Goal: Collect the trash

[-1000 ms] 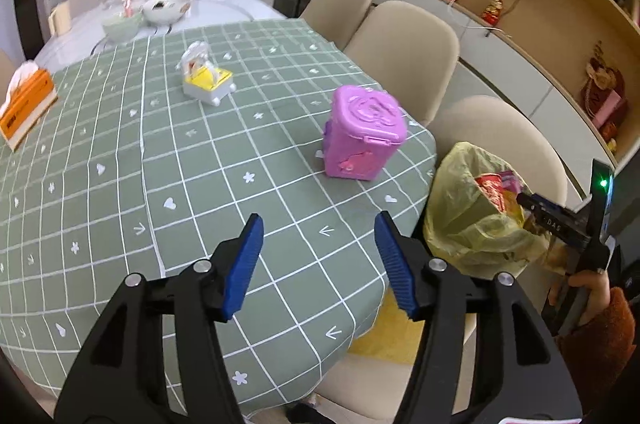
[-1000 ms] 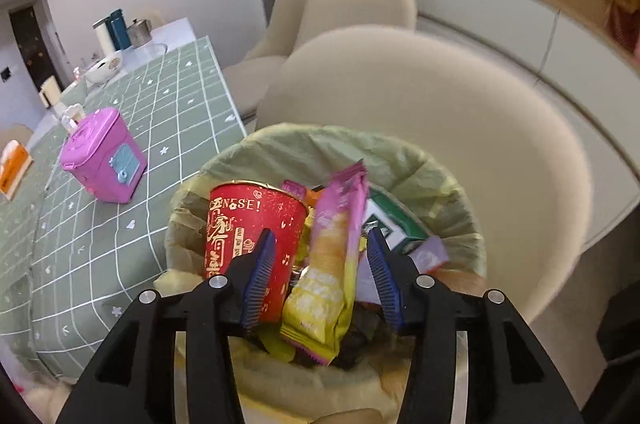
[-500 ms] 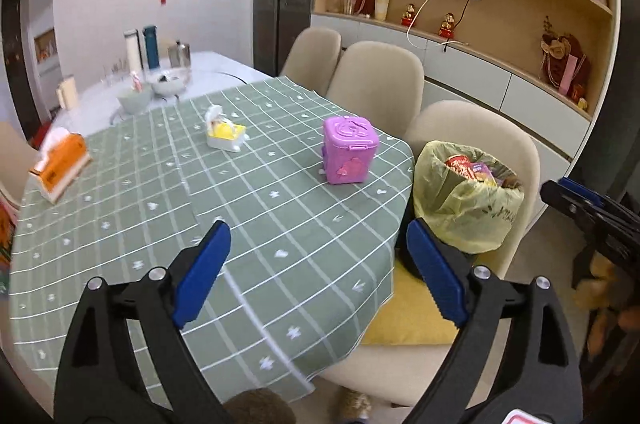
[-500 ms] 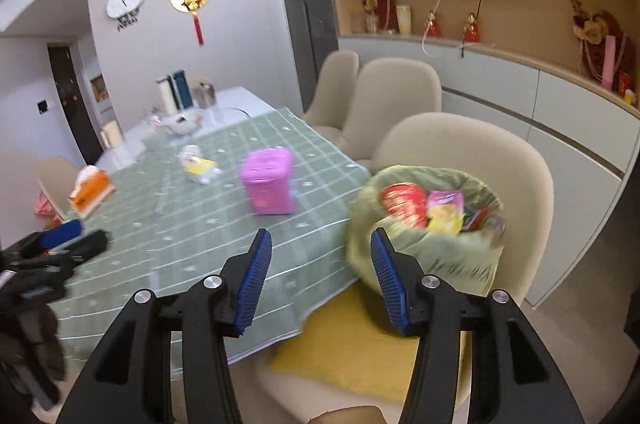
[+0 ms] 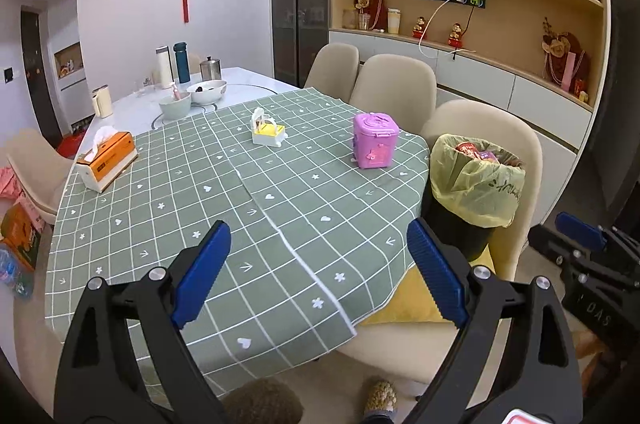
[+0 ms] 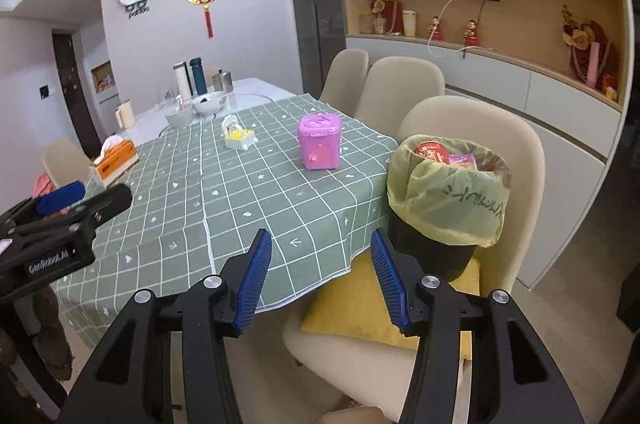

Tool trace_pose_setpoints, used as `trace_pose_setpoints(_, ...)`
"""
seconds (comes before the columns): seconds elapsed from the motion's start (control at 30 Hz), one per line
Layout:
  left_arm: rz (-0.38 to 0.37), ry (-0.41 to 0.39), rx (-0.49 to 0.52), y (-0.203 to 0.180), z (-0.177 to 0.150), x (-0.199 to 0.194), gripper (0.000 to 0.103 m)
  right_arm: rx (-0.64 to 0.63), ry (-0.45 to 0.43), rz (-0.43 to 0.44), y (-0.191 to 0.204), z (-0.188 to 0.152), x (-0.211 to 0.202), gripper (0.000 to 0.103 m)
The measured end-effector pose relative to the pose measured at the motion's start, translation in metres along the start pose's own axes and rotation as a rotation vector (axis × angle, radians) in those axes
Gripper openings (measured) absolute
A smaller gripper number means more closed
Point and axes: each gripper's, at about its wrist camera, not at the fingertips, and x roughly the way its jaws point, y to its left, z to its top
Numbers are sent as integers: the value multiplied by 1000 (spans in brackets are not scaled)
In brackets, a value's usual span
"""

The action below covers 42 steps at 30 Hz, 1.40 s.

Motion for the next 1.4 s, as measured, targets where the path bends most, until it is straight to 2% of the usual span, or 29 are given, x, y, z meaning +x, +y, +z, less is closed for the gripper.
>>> trace_pose_setpoints(0.43,-29,-24,28,12,-6,-16,85,-18,-28,-22,16,0,-10,49)
trace_pose_setpoints(0.8,-36,-23,12,16,-6,-18,85,-27,-33,-19,21,3,-14,49)
trace_pose_setpoints(1.4,-68,-17,22,11,-5,-18,85,-14,-39,-36,17,5,-20,49)
